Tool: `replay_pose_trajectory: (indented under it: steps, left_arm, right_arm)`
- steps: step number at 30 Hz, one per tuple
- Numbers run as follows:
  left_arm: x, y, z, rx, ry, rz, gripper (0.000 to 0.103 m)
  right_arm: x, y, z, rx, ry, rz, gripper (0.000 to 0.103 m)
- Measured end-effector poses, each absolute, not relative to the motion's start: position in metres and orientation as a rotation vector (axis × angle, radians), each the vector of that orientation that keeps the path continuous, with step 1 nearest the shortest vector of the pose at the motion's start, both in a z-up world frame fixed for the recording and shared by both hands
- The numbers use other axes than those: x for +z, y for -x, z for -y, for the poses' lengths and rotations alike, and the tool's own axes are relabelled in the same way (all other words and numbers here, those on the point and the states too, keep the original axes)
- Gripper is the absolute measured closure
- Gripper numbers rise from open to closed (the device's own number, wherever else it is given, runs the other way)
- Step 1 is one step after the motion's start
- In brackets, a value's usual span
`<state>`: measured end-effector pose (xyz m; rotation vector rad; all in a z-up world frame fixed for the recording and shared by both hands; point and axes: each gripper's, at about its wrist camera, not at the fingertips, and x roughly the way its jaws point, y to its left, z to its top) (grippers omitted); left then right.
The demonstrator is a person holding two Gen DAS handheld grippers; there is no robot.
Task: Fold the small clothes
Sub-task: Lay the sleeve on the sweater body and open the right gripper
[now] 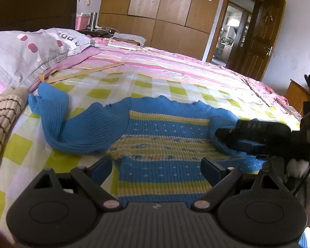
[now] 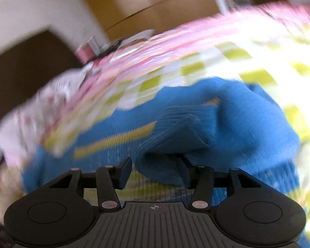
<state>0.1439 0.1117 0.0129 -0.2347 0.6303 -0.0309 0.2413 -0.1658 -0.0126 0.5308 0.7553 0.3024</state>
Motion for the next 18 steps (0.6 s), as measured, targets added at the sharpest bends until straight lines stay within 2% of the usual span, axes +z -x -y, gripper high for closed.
replay_pose_trajectory:
  steps: [4, 9, 10, 13, 14, 18]
  left_arm:
    - [0.013, -0.143, -0.111, -0.035, 0.231, -0.627, 0.006]
    - [0.014, -0.142, -0.112, -0.039, 0.237, -0.620, 0.006]
    - [0.014, -0.142, -0.112, -0.038, 0.238, -0.619, 0.006]
    - [0.015, -0.141, -0.114, -0.036, 0.244, -0.617, 0.006]
    - [0.016, -0.141, -0.115, -0.034, 0.248, -0.615, 0.006]
    - [0.018, -0.139, -0.119, -0.022, 0.261, -0.600, 0.006]
  right_arm:
    - [-0.020, -0.250, 0.183, 0.257, -0.751, -0.761, 0.050]
    - [-0.023, -0.256, 0.182, 0.180, -0.795, -0.746, 0.048]
    - [-0.023, -0.259, 0.178, 0.149, -0.777, -0.754, 0.051]
    - [-0.020, -0.264, 0.164, 0.115, -0.707, -0.783, 0.082]
    - [-0.018, -0.265, 0.158, 0.140, -0.677, -0.786, 0.088]
    - [0.003, -0.257, 0.118, 0.245, -0.407, -0.723, 0.091]
